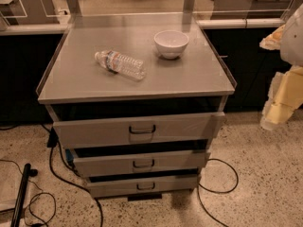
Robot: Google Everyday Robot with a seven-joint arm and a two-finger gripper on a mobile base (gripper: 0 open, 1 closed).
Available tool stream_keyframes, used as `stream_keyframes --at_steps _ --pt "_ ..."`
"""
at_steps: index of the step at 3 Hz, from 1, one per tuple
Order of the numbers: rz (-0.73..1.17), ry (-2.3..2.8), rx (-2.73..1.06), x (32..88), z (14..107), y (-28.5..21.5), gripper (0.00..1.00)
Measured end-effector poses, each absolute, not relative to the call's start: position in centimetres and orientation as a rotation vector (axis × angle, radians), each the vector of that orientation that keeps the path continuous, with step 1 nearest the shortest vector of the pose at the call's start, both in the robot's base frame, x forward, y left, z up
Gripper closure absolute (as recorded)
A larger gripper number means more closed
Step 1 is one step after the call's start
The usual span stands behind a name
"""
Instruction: Open top drawer
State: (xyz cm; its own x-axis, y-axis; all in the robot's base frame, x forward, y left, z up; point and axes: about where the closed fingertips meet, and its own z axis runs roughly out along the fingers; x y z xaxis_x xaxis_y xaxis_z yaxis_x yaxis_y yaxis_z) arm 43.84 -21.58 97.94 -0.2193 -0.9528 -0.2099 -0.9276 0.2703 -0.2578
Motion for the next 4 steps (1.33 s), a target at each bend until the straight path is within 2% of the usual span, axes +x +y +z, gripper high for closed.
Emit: stream_keyframes --at_steps 2,3,4 --pt "-0.114 2.208 -1.741 43.7 97.7 -21.3 0.00" --pt "-0.045 2.168 -1.787 43.9 95.5 -20.4 0.00" --pt "0.114 2.086 -1.813 44.2 92.3 -19.3 0.00"
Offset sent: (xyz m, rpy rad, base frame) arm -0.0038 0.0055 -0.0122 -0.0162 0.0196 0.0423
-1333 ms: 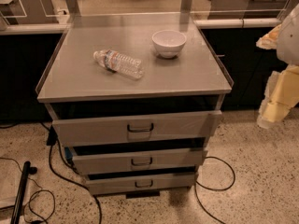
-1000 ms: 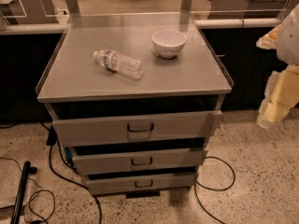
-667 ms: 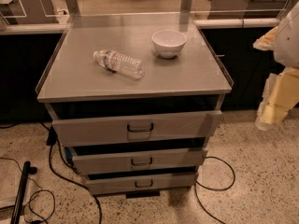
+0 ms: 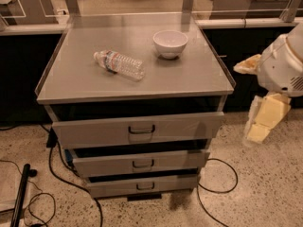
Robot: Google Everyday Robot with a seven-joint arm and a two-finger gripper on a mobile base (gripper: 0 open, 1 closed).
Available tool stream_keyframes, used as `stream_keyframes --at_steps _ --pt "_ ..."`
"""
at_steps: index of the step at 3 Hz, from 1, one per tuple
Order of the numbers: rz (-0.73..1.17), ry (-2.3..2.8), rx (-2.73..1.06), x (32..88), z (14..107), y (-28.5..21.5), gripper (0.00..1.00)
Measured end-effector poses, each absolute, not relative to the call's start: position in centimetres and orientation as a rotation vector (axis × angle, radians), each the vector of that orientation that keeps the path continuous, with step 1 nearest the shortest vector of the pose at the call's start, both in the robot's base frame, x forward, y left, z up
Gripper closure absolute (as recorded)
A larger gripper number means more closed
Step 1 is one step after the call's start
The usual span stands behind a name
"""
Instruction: Open top drawer
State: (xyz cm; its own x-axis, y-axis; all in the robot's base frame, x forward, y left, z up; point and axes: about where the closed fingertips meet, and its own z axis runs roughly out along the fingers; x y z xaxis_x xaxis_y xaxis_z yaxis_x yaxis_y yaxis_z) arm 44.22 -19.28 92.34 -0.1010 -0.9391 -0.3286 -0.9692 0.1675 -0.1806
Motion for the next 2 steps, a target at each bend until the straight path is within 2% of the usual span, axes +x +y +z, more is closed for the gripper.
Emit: stream_keyframes --at_steps 2 --pt "0.381 1.964 -1.760 43.6 87.2 -16.9 0.00"
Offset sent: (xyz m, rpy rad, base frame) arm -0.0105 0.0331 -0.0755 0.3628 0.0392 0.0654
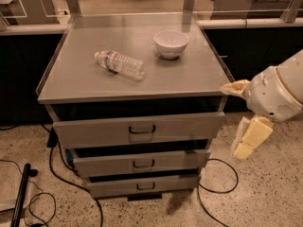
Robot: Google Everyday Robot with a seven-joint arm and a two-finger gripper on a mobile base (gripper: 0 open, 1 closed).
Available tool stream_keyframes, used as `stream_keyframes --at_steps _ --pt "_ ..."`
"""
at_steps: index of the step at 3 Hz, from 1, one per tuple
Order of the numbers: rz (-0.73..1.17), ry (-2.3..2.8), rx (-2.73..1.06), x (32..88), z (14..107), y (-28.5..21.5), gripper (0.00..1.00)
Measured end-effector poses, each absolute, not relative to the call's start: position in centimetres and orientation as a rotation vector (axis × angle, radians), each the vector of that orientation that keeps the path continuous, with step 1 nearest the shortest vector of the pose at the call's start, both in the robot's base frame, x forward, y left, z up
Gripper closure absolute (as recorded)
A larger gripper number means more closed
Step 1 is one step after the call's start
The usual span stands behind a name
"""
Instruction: Open top drawer
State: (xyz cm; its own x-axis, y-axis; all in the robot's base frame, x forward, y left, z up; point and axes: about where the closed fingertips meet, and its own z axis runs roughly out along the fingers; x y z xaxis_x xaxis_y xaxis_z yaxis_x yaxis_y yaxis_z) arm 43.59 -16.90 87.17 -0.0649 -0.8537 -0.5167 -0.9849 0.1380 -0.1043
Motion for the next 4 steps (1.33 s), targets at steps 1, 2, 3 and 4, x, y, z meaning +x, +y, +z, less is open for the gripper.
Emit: stream_keyframes --at_steps 1,2,3,4 --pt "0.440 1.948 -1.753 42.6 85.1 -15.1 0.00" --pt "0.440 1.948 -1.753 42.6 85.1 -15.1 0.00" --pt "0.471 1.952 -1.771 42.7 83.5 -14.2 0.00" --pt "0.518 1.942 -1.778 43.6 80.9 -12.7 0.00"
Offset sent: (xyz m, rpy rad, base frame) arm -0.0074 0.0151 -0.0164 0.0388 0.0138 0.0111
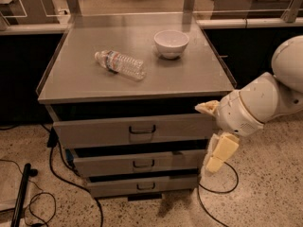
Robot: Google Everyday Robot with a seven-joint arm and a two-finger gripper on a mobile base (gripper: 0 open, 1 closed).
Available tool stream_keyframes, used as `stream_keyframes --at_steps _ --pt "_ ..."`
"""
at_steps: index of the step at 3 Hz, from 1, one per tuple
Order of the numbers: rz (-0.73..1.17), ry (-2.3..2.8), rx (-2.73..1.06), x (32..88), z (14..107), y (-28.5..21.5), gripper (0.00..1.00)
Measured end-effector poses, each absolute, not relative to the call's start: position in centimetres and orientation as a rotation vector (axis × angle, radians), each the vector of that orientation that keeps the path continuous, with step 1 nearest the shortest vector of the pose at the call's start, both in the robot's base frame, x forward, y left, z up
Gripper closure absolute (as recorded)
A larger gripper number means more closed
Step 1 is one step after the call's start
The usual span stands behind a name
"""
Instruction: Open top drawer
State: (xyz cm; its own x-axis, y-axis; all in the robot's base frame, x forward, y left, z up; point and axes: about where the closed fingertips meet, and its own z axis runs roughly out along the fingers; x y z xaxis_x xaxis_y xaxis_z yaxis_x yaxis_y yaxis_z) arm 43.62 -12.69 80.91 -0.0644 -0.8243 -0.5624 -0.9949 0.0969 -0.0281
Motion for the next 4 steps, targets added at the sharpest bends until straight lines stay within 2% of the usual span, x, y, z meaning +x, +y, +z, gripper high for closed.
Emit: stream_keyframes --at_steps 2,4 --pt "0.597 1.862 -1.671 46.5 75.6 -11.0 0.00" --pt "0.551 1.761 -1.556 50.6 71.5 -10.2 0.00"
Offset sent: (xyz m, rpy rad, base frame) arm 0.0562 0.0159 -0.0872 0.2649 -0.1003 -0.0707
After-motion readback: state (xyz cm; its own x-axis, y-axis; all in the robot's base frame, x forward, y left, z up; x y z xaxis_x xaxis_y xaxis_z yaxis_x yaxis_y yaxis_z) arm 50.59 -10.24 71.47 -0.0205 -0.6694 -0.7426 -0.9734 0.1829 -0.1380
